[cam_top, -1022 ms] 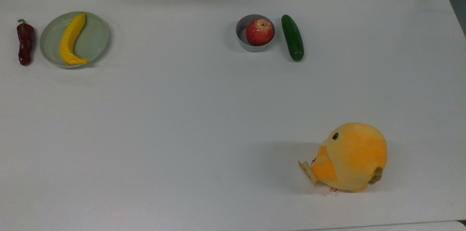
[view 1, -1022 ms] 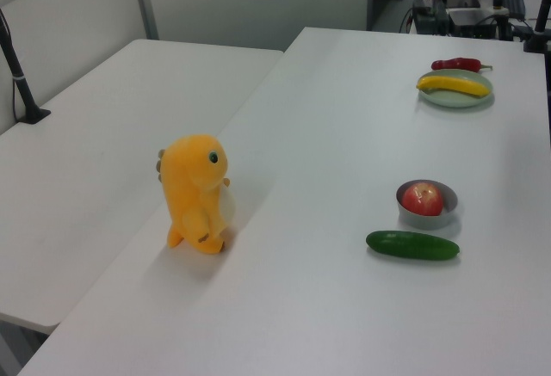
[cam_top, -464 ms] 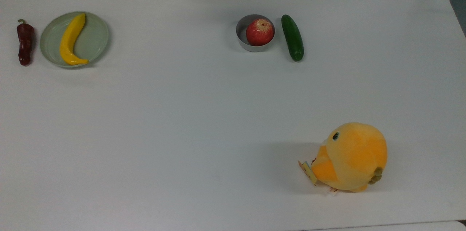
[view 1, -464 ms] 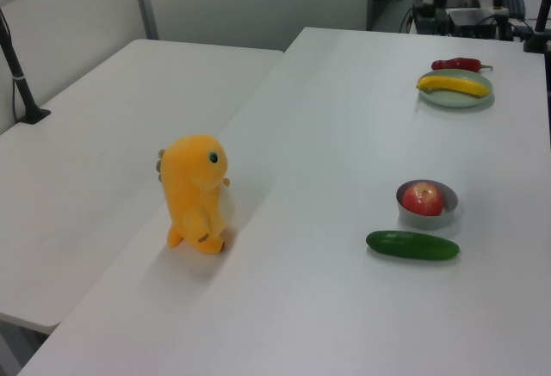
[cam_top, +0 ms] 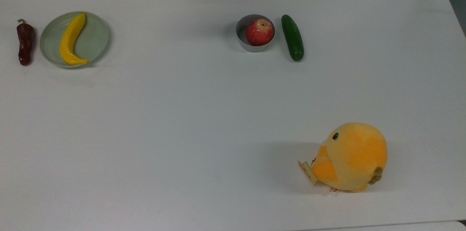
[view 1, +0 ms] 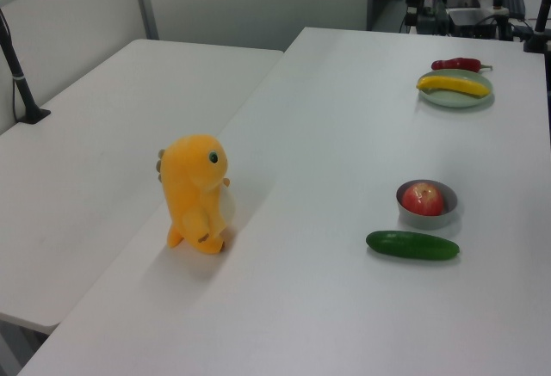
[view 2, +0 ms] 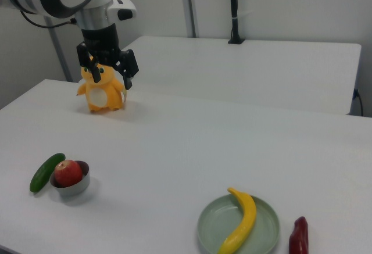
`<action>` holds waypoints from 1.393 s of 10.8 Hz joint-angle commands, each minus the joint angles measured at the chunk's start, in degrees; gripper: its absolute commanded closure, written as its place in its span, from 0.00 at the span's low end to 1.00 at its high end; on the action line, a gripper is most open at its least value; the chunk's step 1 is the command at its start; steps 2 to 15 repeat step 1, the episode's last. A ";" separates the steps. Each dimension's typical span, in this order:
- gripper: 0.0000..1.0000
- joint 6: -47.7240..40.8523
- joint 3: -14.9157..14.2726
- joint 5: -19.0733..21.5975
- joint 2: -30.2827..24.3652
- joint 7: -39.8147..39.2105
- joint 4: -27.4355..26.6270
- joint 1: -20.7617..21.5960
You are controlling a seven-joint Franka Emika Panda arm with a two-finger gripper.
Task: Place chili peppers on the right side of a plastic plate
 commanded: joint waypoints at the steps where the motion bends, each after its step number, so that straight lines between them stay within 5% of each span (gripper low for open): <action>1: 0.00 1.02 -1.21 -0.74 -1.09 -0.85 -1.02 1.78; 15: 0.00 1.02 -1.21 -0.74 -1.09 -0.85 -1.02 1.78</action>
